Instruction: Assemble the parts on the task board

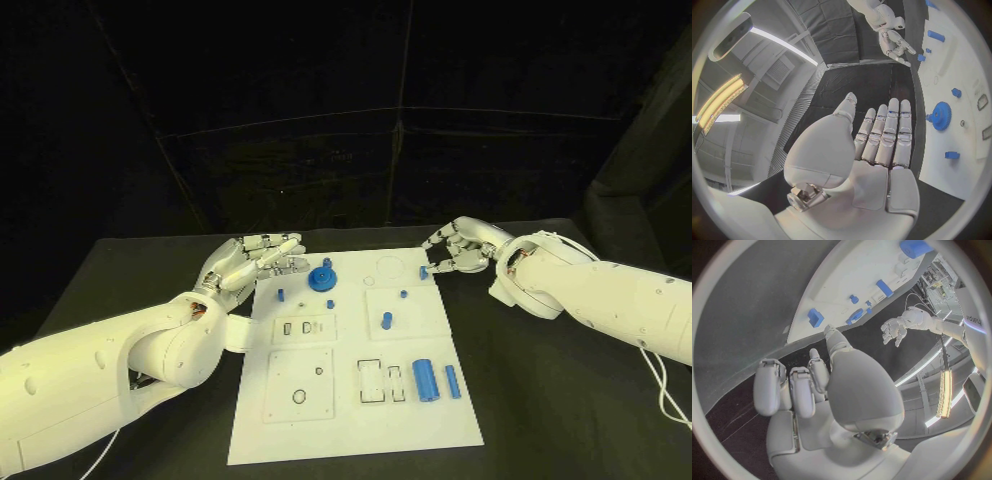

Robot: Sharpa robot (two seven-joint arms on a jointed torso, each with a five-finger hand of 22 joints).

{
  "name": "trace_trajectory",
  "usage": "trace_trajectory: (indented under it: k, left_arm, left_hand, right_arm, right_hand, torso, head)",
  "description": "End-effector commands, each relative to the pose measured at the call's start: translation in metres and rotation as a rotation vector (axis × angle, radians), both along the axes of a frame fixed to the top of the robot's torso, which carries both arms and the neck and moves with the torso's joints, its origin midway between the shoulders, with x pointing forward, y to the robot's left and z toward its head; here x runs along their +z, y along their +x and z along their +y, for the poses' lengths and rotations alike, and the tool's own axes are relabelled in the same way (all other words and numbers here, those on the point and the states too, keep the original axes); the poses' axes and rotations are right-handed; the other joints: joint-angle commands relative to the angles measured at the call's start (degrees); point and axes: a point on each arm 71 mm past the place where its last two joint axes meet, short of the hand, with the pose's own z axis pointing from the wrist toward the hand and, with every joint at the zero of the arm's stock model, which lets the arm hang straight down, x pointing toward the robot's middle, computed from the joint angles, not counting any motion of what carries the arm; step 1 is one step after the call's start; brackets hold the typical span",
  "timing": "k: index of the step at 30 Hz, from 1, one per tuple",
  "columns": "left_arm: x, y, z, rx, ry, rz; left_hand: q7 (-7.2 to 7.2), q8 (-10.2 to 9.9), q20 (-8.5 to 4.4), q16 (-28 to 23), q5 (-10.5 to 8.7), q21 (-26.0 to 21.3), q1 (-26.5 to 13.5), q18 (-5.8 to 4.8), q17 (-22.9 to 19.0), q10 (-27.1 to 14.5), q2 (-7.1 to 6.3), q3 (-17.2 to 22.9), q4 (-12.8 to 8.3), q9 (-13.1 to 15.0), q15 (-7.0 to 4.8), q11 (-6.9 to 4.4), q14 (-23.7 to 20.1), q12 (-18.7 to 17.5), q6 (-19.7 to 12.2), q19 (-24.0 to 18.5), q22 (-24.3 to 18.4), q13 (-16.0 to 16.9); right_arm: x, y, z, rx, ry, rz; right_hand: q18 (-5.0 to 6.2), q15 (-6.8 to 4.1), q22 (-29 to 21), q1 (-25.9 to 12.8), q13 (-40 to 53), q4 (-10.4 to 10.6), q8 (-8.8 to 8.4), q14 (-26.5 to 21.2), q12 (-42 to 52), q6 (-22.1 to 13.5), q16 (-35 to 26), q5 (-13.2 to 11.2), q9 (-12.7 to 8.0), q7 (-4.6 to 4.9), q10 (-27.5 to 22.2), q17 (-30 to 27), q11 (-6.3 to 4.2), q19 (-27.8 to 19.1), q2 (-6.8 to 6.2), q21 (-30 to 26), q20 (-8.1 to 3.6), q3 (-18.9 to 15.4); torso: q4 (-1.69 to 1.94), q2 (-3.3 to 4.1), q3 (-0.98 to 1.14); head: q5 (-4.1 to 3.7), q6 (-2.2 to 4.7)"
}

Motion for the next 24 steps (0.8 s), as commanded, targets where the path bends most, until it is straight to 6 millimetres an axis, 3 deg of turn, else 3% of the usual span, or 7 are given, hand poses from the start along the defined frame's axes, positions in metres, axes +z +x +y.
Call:
trace_trajectory:
  k: [1, 6, 12, 24]
  left_arm:
    - [0.001, 0.0, -0.002, -0.016, -0.002, -0.007]
    - [0.001, 0.0, -0.001, -0.017, -0.002, -0.007]
    - [0.001, 0.0, -0.001, -0.016, -0.002, -0.007]
    - [0.001, 0.001, -0.001, -0.009, -0.001, -0.013]
  left_hand:
    - [1.7, -0.4, -0.03, -0.4, -0.33, -0.3, 0.1, 0.42, 0.1, 0.4, 0.53, 0.1, -0.3, 0.0, 0.05, 0.08, 0.4, -0.2, 0.4, 0.5, -0.1, 0.0]
    - [1.7, -0.4, -0.03, -0.4, -0.33, -0.3, 0.1, 0.42, 0.1, 0.4, 0.53, 0.1, -0.3, 0.0, 0.05, 0.08, 0.4, -0.2, 0.4, 0.5, -0.1, 0.0]
    - [1.7, -0.4, -0.03, -0.4, -0.33, -0.3, 0.1, 0.42, 0.1, 0.4, 0.53, 0.1, -0.3, 0.0, 0.05, 0.08, 0.4, -0.2, 0.4, 0.5, -0.1, 0.0]
    - [1.65, -0.4, -0.06, -0.6, -0.3, -0.4, 0.3, 0.4, 0.1, 0.4, 0.69, 0.2, -0.7, 0.0, 0.03, 0.04, 0.5, -0.3, 0.5, 0.6, -0.1, 0.0]
  right_arm:
    - [-0.004, -0.001, 0.003, 0.04, -0.006, 0.035]
    - [-0.008, -0.002, 0.003, 0.042, -0.007, 0.044]
    - [-0.012, -0.002, 0.002, 0.039, -0.01, 0.055]
    - [-0.022, -0.001, 0.004, 0.038, -0.014, 0.072]
  right_hand:
    - [-0.83, -0.04, 0.1, -0.1, 0.2, -0.2, 0.05, 5.1, 0.5, 0.1, 0.3, 0.4, 0.1, 0.26, 0.3, 11.4, 0.21, 0.1, 0.57, 0.2, -0.24, -0.3]
    - [-0.87, 0.05, 0.3, -0.4, 0.3, -0.1, 0.32, 5.2, 0.7, 0.7, 0.3, 0.2, 0.2, 0.38, 0.5, 11.5, 0.32, 0.2, 0.9, 0.3, -0.16, -0.5]
    - [-0.9, 0.1, 0.5, -0.6, 0.5, -0.1, 0.68, 5.2, 0.9, 1.4, 0.4, 0.1, 0.3, 0.36, 0.7, 11.6, 0.33, 0.3, 1.39, 0.4, -0.09, -0.7]
    - [-0.91, 0.04, 0.6, -0.2, 0.5, -0.5, 1.01, 5.2, 1.0, 2.4, 0.4, -1.1, 0.3, 0.27, 0.8, 11.8, 0.23, 0.4, 2.74, 0.5, -0.1, -0.3]
  torso:
    - [-0.07, -0.07, -0.01]
    - [0.02, -0.04, -0.02]
    - [-0.03, -0.02, 0.03]
    - [-0.02, -0.05, 0.07]
  head:
    - [0.0, -0.09]
    - [-0.44, -0.22]
    - [-0.01, -0.33]
    - [-0.06, -0.64]
